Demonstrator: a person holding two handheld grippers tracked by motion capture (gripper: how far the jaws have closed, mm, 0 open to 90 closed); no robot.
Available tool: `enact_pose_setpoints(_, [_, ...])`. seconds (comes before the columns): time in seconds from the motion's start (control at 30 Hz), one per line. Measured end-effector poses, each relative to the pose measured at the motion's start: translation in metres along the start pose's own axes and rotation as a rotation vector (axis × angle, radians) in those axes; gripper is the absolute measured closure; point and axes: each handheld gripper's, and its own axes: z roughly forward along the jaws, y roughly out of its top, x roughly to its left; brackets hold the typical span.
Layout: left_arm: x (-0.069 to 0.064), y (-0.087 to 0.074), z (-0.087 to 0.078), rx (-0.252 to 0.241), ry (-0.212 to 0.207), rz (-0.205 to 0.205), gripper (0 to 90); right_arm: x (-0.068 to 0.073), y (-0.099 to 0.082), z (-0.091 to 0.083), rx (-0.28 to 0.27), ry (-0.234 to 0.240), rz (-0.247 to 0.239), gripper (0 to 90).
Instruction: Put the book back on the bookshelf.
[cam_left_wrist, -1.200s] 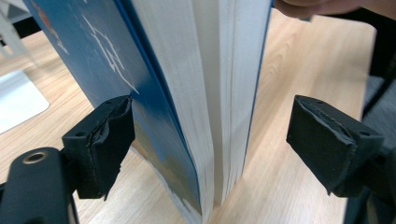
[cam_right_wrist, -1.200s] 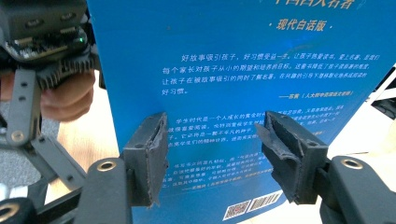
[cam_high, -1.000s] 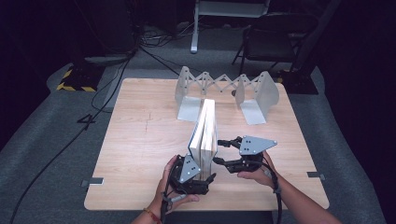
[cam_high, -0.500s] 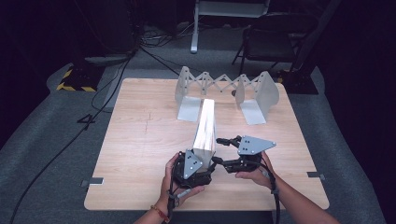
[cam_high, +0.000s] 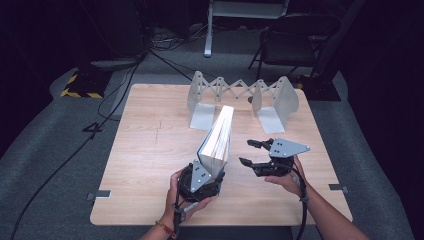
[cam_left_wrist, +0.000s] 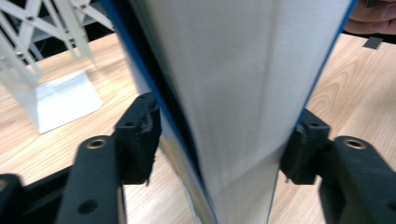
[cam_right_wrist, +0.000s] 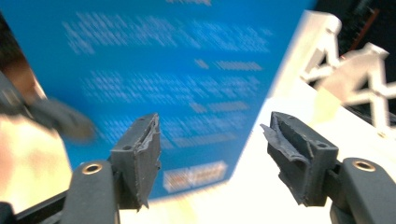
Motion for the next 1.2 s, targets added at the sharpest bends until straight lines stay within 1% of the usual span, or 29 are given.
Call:
enact_pose_setpoints(0.03, [0.003,-0.001,-0.002,0.0,0.001,-0.009,44.7,-0.005,-0.005,-0.002,0.009,-0.002,0.01,33.9])
enact_pose_setpoints(0.07, [0.005,-0.002,-0.004,0.002,0.005,-0.013,46.1,-0.011,-0.011,-0.004,0.028,0.004,0.028,33.1])
enact_pose_setpoints(0.17, [0.012,-0.003,-0.008,0.012,0.014,-0.007,49.7,-0.027,-0.028,-0.007,0.084,0.001,0.06,31.3])
enact_pose_setpoints(0.2, [0.015,-0.003,-0.01,0.014,0.016,-0.01,50.7,-0.033,-0.034,-0.008,0.114,-0.004,0.068,31.3])
enact_pose_setpoints(0.23, [0.017,-0.003,-0.01,0.015,0.016,-0.011,52.0,-0.039,-0.042,-0.009,0.143,-0.014,0.092,31.0])
enact_pose_setpoints(0.3, [0.023,-0.004,-0.012,0.011,0.009,-0.021,53.7,-0.047,-0.053,-0.013,0.173,-0.004,0.138,30.2])
enact_pose_setpoints(0.33, [0.025,-0.005,-0.012,0.005,0.005,-0.026,54.4,-0.05,-0.059,-0.015,0.196,-0.011,0.146,30.3])
enact_pose_setpoints(0.37, [0.027,-0.006,-0.012,-0.001,0.001,-0.023,54.6,-0.051,-0.067,-0.018,0.225,-0.021,0.139,30.3])
enact_pose_setpoints(0.4, [0.028,-0.007,-0.012,-0.003,0.001,-0.018,54.6,-0.052,-0.076,-0.021,0.271,-0.03,0.129,30.0])
enact_pose_setpoints(0.43, [0.029,-0.007,-0.011,-0.006,-0.002,-0.02,54.6,-0.052,-0.084,-0.024,0.303,-0.044,0.116,30.3])
enact_pose_setpoints(0.47, [0.029,-0.007,-0.011,-0.009,0.003,-0.016,54.5,-0.052,-0.092,-0.026,0.331,-0.057,0.11,31.2])
enact_pose_setpoints(0.5, [0.029,-0.007,-0.01,-0.01,0.007,-0.013,54.4,-0.054,-0.099,-0.028,0.353,-0.06,0.114,31.1])
enact_pose_setpoints(0.53, [0.028,-0.006,-0.009,-0.014,0.016,-0.009,54.0,-0.055,-0.103,-0.029,0.365,-0.059,0.122,30.5])
enact_pose_setpoints(0.6, [0.024,-0.004,-0.007,-0.027,0.045,0.003,51.2,-0.06,-0.111,-0.032,0.369,-0.055,0.167,30.3])
enact_pose_setpoints(0.63, [0.023,-0.003,-0.006,-0.04,0.05,0.001,49.1,-0.064,-0.113,-0.032,0.364,-0.061,0.184,30.2])
enact_pose_setpoints(0.7, [0.022,0.002,-0.003,-0.058,0.044,-0.013,47.4,-0.069,-0.119,-0.031,0.35,-0.068,0.212,30.5])
enact_pose_setpoints(0.73, [0.021,0.003,-0.002,-0.067,0.043,-0.017,46.9,-0.071,-0.121,-0.031,0.353,-0.071,0.229,30.5])
enact_pose_setpoints(0.77, [0.021,0.006,-0.001,-0.077,0.039,-0.02,46.5,-0.073,-0.123,-0.03,0.353,-0.076,0.234,30.5])
enact_pose_setpoints(0.83, [0.019,0.01,0.0,-0.093,0.045,-0.022,45.4,-0.076,-0.128,-0.029,0.365,-0.097,0.247,30.6])
enact_pose_setpoints(0.9, [0.019,0.012,0.001,-0.096,0.045,-0.025,45.4,-0.079,-0.132,-0.028,0.37,-0.102,0.275,30.3])
enact_pose_setpoints(0.93, [0.019,0.013,0.0,-0.096,0.046,-0.025,45.6,-0.08,-0.133,-0.028,0.37,-0.109,0.279,29.7])
enact_pose_setpoints(0.97, [0.02,0.014,0.0,-0.097,0.039,-0.029,46.1,-0.08,-0.132,-0.028,0.369,-0.108,0.278,28.9])
enact_pose_setpoints(1.0, [0.021,0.014,0.0,-0.093,0.032,-0.029,47.8,-0.08,-0.132,-0.028,0.377,-0.118,0.264,28.8])
enact_pose_setpoints(1.1, [0.026,0.015,-0.001,-0.087,0.014,-0.036,52.4,-0.081,-0.133,-0.027,0.383,-0.126,0.263,27.7])
enact_pose_setpoints(1.17, [0.029,0.016,-0.001,-0.082,-0.011,-0.051,55.2,-0.082,-0.133,-0.027,0.385,-0.13,0.262,25.3])
enact_pose_setpoints(1.2, [0.031,0.016,-0.001,-0.082,-0.021,-0.053,56.3,-0.082,-0.134,-0.027,0.385,-0.123,0.257,24.5])
